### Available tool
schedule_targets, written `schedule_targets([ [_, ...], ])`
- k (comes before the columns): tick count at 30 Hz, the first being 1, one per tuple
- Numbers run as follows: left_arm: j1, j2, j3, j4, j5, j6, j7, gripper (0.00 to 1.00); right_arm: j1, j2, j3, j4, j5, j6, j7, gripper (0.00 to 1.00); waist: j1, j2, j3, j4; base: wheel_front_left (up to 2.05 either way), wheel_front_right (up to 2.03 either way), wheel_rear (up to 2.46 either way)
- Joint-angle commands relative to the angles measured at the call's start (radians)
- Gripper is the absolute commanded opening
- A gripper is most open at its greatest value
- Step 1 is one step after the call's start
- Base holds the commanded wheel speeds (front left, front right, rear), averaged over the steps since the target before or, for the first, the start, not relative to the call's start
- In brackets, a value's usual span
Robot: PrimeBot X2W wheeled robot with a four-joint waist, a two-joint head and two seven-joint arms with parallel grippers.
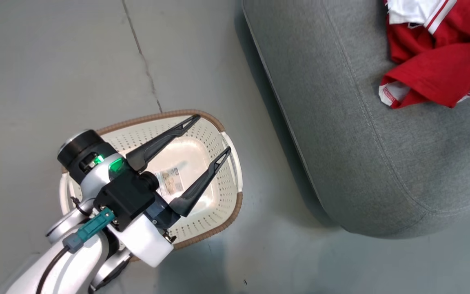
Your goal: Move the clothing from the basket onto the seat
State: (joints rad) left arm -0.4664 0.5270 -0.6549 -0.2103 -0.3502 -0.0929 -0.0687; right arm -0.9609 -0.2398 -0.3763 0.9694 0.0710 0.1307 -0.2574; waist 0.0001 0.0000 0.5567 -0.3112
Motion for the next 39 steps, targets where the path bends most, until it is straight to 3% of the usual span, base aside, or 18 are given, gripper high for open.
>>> schedule_targets([
  [1,0.018,-0.005,0.003,0.012,-0.009,0.011,-0.010,1.00,0.032,0.005,0.008,-0.014,-0.006,0.000,-0.010,1.00,-0.0001,0.0000,-0.053,0.023,0.00,0.00,0.00],
  [4,0.044,-0.032,0.008,0.047,-0.029,0.034,-0.038,1.00,0.100,0.014,0.020,-0.070,-0.020,0.000,-0.010,1.00,-0.0001,0.0000,-0.107,0.052,0.00,0.00,0.00],
  [13,0.150,-0.088,0.052,0.145,-0.107,0.115,-0.113,1.00,0.351,0.124,0.067,-0.361,-0.028,0.000,-0.004,1.00,-0.0001,0.0000,-0.239,0.142,0.00,0.00,0.00],
  [24,0.234,-0.159,0.118,0.253,-0.182,0.178,-0.176,1.00,0.632,0.186,0.211,-0.728,-0.017,0.000,0.117,1.00,-0.0001,0.0000,-0.361,0.288,0.00,0.00,0.00],
  [32,0.285,-0.181,0.177,0.294,-0.205,0.216,-0.190,1.00,0.755,0.186,0.318,-0.837,0.060,0.000,0.170,1.00,-0.0001,0.0000,-0.425,0.348,0.00,0.00,0.00],
  [39,0.344,-0.191,0.254,0.319,-0.222,0.241,-0.195,1.00,0.843,0.186,0.352,-0.881,0.100,0.000,0.191,1.00,-0.0001,0.0000,-0.481,0.385,0.00,0.00,0.00],
])
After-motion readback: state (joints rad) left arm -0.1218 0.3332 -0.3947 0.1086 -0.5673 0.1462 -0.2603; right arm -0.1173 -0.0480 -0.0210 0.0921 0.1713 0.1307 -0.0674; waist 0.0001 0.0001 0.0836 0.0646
